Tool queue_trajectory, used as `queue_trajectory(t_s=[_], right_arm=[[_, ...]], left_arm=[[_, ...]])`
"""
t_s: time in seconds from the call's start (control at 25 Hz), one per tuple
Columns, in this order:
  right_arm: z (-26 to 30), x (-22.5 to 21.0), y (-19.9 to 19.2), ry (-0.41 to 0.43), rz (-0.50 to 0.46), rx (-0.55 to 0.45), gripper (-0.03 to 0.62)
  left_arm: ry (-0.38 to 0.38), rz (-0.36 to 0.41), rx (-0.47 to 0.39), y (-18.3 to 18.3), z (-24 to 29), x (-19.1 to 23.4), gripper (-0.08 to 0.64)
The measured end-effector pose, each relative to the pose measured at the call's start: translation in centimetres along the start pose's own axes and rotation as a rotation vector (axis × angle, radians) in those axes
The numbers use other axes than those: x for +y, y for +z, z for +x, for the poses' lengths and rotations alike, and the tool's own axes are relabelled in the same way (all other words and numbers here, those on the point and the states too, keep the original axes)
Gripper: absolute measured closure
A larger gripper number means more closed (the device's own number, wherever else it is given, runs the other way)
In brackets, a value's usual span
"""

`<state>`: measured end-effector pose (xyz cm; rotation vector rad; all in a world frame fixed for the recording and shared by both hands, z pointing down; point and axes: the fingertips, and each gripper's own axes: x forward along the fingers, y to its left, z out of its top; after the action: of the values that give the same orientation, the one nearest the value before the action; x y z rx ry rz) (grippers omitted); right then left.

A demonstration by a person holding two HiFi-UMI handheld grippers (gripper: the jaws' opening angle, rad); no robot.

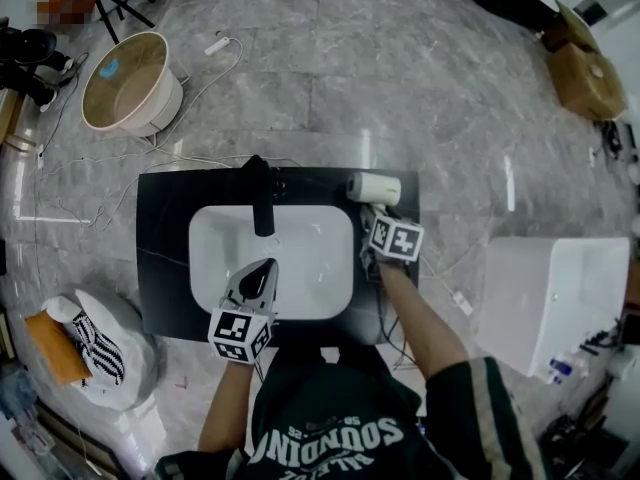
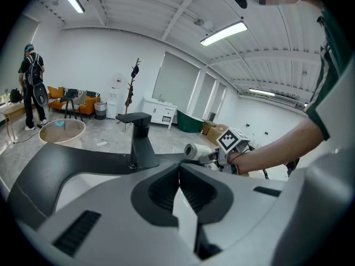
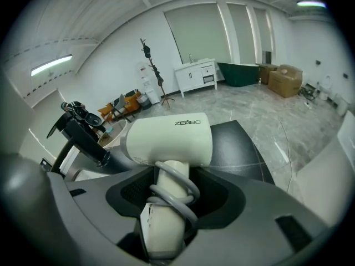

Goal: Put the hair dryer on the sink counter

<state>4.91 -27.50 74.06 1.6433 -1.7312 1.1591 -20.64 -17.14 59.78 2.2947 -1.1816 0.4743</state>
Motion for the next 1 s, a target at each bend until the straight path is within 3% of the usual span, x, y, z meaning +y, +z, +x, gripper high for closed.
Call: queue_trajectory(t_s=[0.16, 0.52, 0.84, 0.92, 1.0], right_arm=[[0.4, -0.1, -0.5, -0.012, -0.008, 0.039, 0.363], [0.8, 1.0, -0.8, -0.030, -0.125, 0.089, 0.359], [-3.1, 1.6, 0.1, 0.015, -0.186, 0.015, 0.357], [-4.5, 2.2, 0.6, 0.037, -0.199, -0.021, 0.386], [-6.2, 3.1, 1.1, 0.075, -0.205, -0.072, 0.483]], left_arm=[[-0.002, -0.001, -0.001, 0.1, 0.0, 0.0, 0.558], [-0.029, 0.014, -0.001, 0.4, 0.5, -0.3, 0.559], [-0.073, 0.040, -0.019, 1.5, 1.1, -1.3, 0.558], [-0.079, 0.047, -0.025, 1.9, 1.2, -1.3, 0.558], [-0.083, 0.054, -0.034, 2.4, 1.2, -1.5, 0.558]])
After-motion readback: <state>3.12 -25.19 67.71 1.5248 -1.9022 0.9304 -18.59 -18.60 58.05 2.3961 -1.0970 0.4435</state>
